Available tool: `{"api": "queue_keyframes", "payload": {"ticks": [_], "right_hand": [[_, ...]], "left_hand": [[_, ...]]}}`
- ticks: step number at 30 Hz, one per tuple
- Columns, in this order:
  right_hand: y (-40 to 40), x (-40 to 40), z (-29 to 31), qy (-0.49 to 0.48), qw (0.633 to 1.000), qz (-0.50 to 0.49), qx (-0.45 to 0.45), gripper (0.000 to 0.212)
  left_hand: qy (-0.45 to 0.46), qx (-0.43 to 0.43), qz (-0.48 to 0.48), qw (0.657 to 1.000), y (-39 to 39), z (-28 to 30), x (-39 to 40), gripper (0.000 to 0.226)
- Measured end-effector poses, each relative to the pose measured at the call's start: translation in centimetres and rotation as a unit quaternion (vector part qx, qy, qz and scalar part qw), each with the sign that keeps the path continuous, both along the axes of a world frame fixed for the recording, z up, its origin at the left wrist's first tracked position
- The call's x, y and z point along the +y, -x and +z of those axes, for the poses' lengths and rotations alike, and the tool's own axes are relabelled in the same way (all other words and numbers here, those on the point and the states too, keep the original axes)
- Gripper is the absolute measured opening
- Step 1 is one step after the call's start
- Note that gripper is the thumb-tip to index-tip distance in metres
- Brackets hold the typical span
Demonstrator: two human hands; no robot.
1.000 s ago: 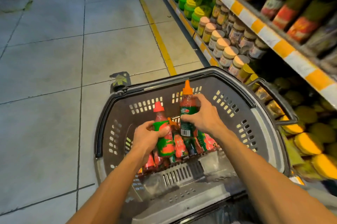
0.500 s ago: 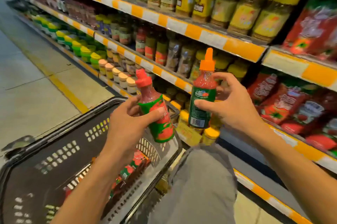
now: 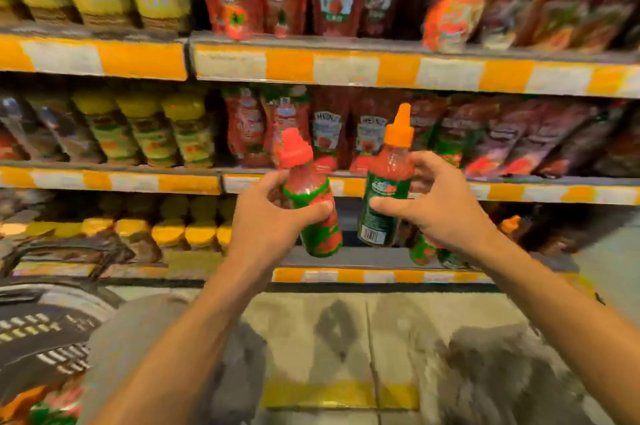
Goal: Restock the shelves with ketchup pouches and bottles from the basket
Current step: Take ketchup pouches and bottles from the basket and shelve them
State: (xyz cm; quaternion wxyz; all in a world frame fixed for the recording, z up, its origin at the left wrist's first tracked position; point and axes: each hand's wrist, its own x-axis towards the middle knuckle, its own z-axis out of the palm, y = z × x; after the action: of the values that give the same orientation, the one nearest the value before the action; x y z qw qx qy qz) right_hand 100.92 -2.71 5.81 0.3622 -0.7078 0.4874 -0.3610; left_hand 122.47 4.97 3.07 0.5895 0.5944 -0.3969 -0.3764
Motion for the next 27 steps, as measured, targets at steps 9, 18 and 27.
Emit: {"api": "queue_keyframes", "payload": {"ticks": [9, 18, 27], "right_hand": [[10.1, -3.6, -11.7, -0.078, 0.984, -0.162, 0.003, 0.065], [15.1, -6.3, -19.8, -0.148, 0.968, -0.205, 0.006, 0.059], [17.1, -7.6, -24.3, -0.134, 0.964, -0.231, 0.014, 0.056]], "left_hand": [[-0.114, -0.076, -0.074, 0.988, 9.7, -12.7, -8.9, 0.061], [-0.143, -0.155, -0.125, 0.97, 14.3, -22.1, -15.0, 0.059], [-0.153, -0.158, -0.118, 0.968, 19.0, -28.5, -21.4, 0.051]]}}
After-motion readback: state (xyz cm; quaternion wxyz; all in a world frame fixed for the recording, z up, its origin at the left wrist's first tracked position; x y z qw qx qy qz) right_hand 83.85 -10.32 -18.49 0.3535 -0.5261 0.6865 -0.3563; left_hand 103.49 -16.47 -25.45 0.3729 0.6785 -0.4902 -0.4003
